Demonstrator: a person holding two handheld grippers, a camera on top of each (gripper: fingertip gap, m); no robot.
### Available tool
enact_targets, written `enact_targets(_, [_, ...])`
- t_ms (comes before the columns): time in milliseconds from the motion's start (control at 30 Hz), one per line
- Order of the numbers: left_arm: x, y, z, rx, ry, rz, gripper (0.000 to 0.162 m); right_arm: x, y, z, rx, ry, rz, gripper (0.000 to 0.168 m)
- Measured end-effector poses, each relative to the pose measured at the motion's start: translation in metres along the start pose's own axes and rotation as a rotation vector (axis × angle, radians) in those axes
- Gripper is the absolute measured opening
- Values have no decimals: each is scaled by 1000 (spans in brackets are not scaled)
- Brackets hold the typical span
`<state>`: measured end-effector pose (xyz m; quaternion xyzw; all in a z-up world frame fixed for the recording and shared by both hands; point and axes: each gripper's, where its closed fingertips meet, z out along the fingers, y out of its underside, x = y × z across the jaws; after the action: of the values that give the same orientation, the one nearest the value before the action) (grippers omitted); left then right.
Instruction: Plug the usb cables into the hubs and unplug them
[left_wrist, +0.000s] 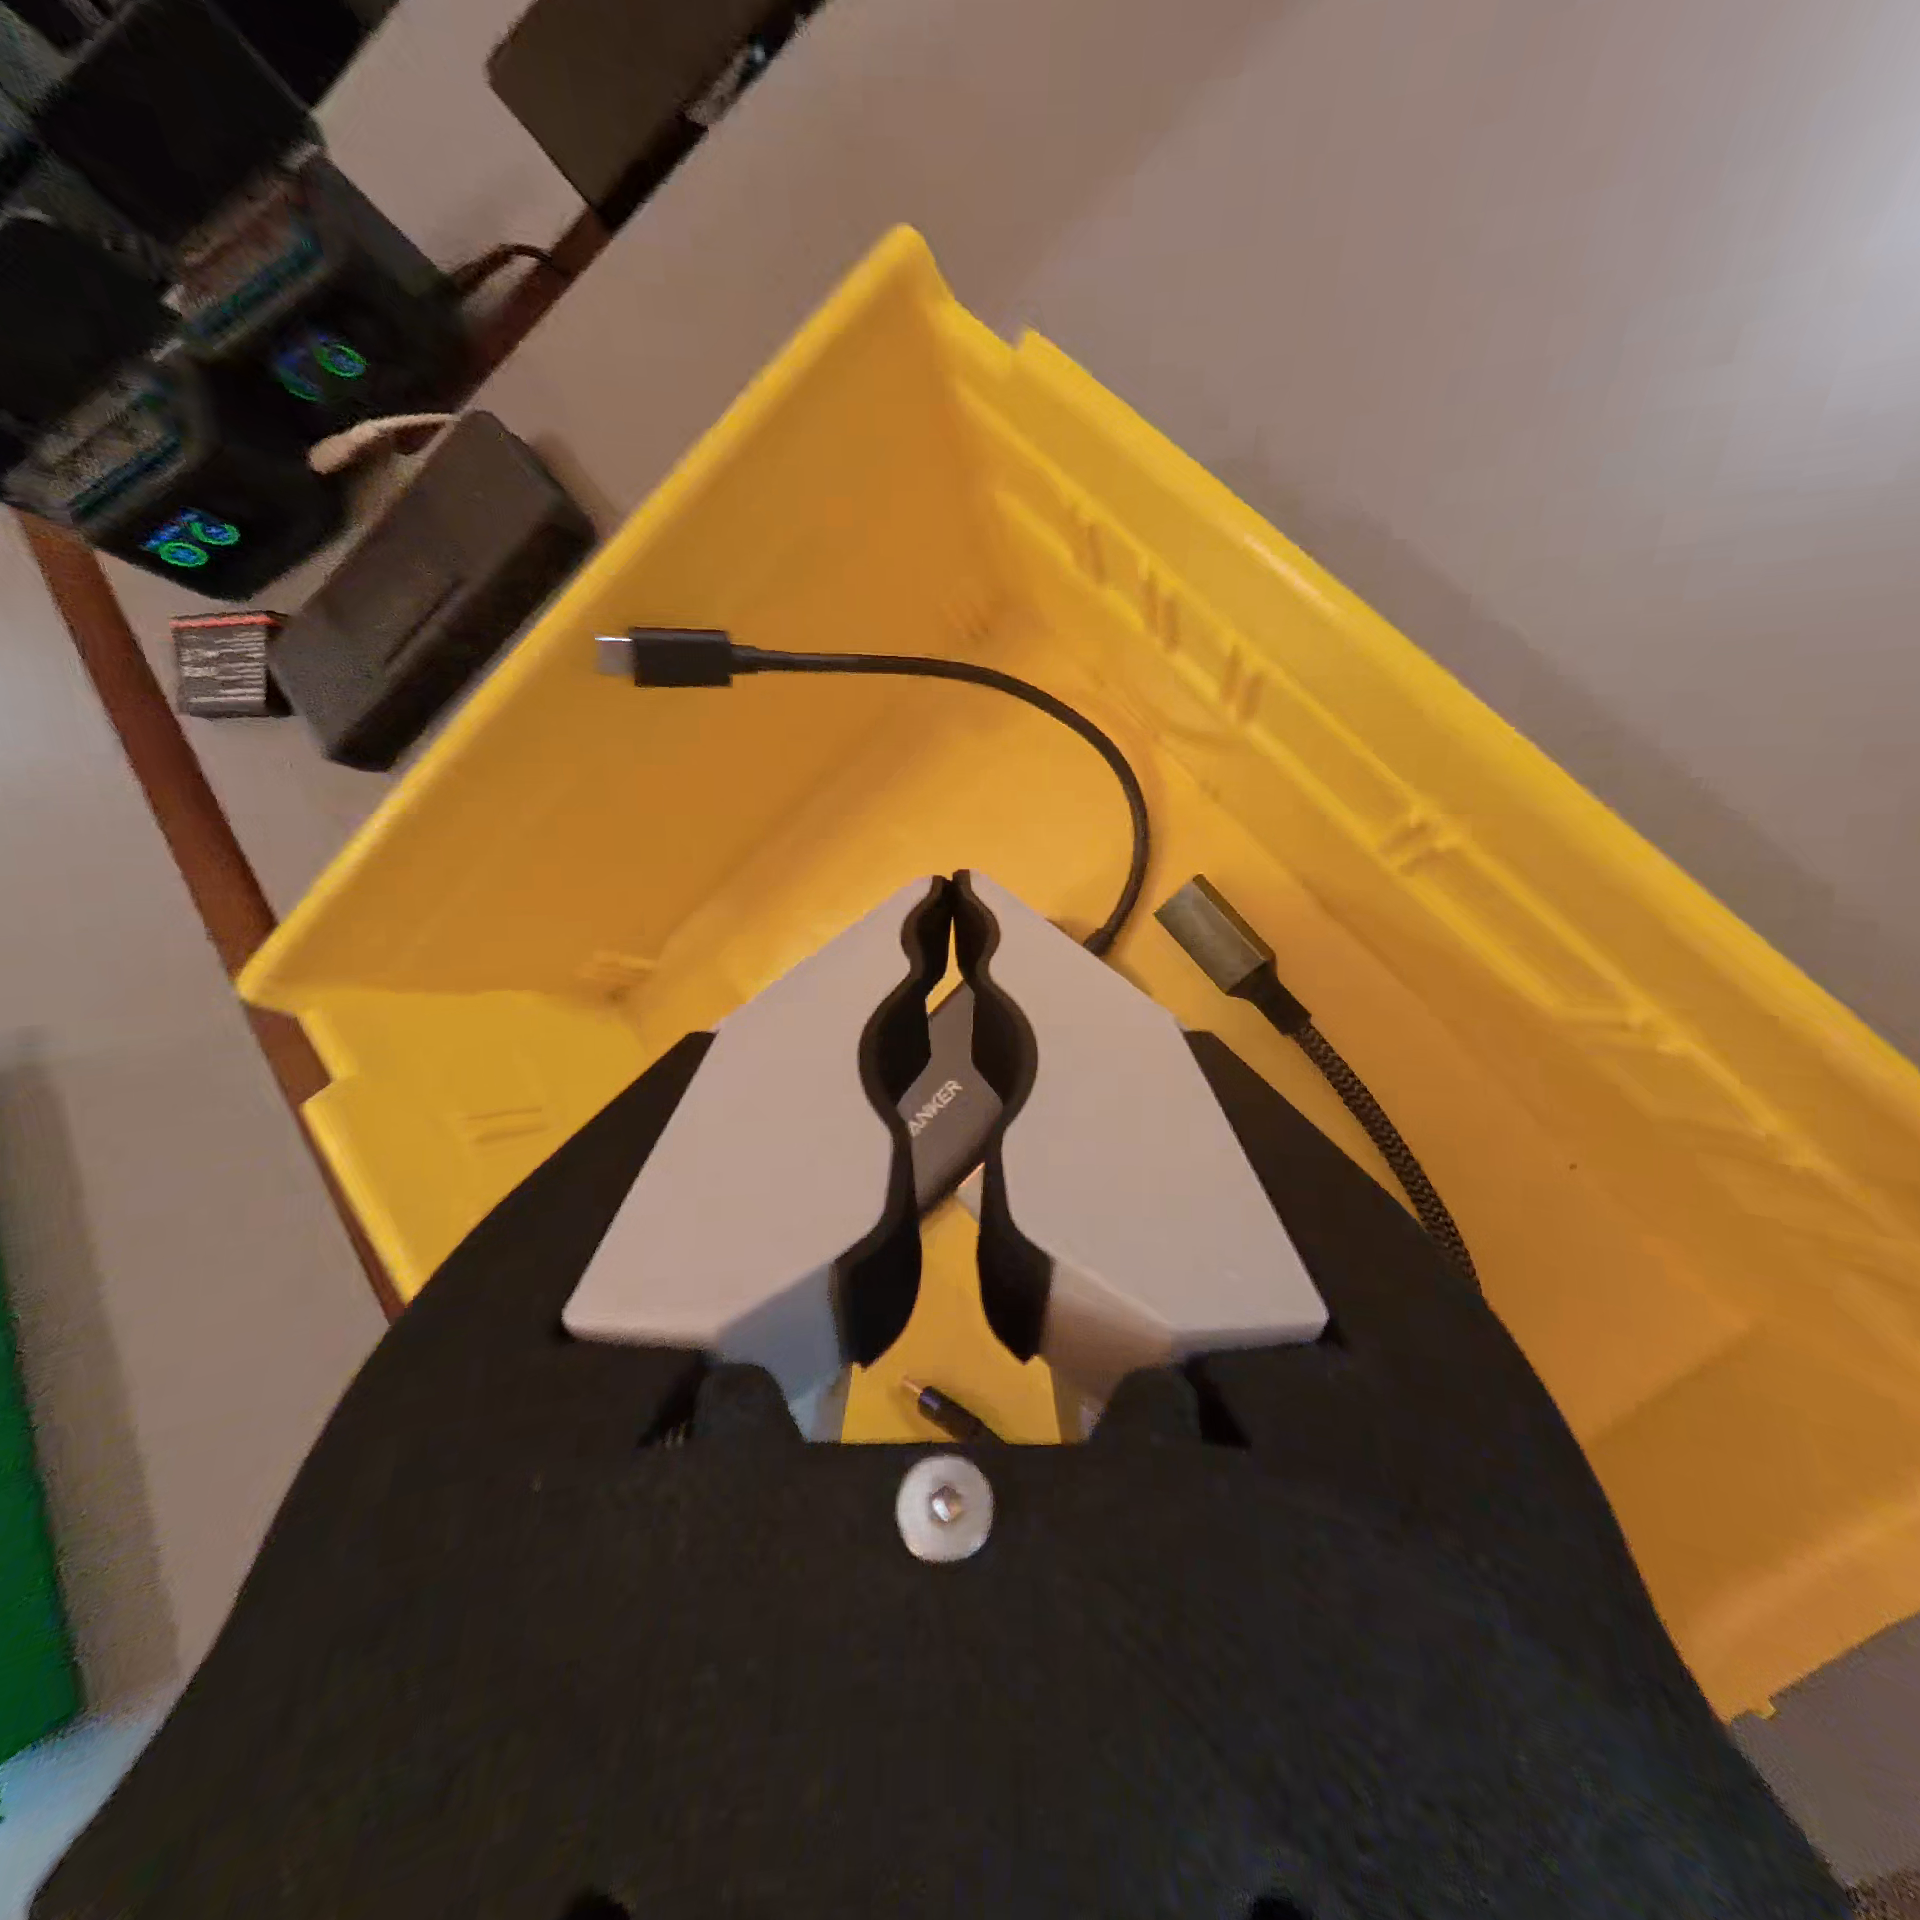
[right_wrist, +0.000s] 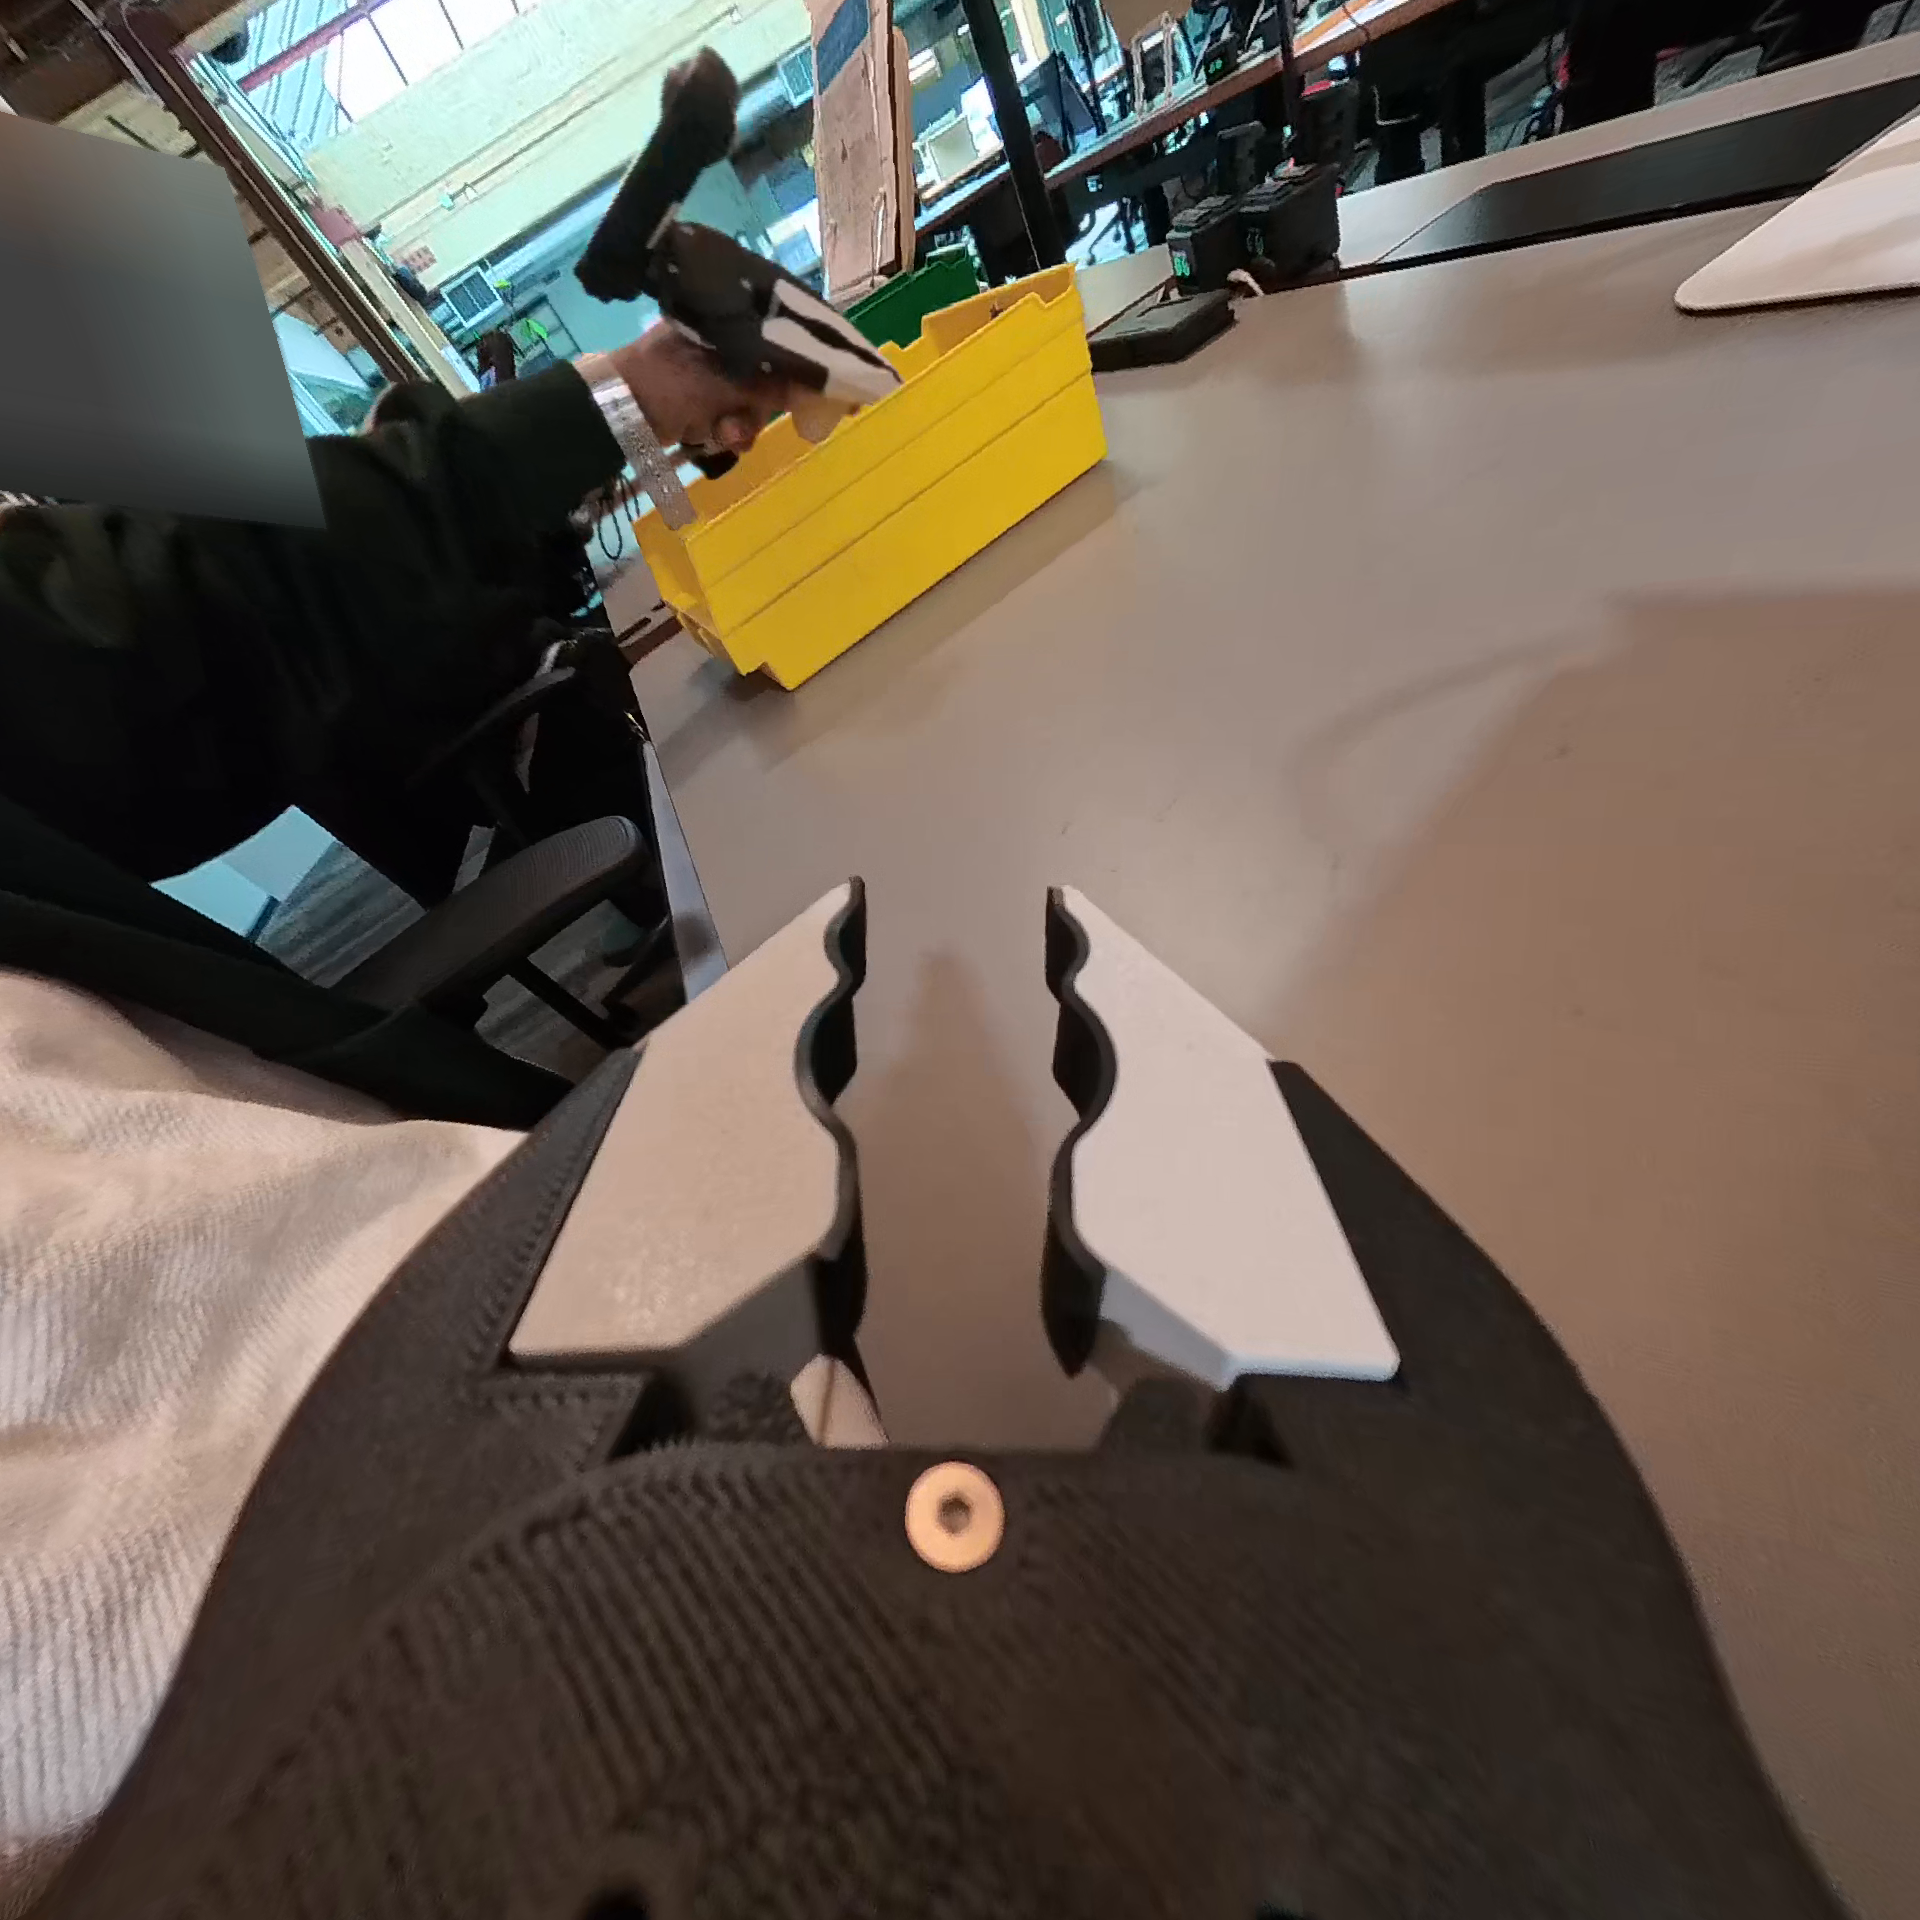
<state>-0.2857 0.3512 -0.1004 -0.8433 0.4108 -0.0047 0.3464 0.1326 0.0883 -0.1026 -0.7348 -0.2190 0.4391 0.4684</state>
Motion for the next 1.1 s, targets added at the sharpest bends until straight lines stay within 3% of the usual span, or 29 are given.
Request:
enact_targets(167, [5,20,12,-88,-18,22,0,3,-6,-4,42,-4,54,33])
enact_targets(200, [10,21,19,-78,-19,32,8,3,-7,-5,47,-4,62,33])
enact_targets(267, [29,30,34,-112,50,34,46,3,-8,-7,54,-1,68,33])
enact_targets(300, [35,38,42,-166,66,44,56,3,-8,-8,56,1,68,33])
enact_targets(400, [25,50,57,-252,-39,95,40,2,-7,-10,56,4,64,33])
enact_targets(700, [30,35,68,-193,-3,1,30,-8,10,0,-40,-33,54,35])
enact_targets(733, [31,33,68,-184,0,-14,24,-10,12,1,-53,-33,43,35])
enact_targets(767, [33,32,67,-180,12,-14,3,-12,15,2,-69,-32,30,35])
enact_targets(1100, [22,24,57,-143,-52,-80,2,-28,39,10,-194,-69,-60,36])
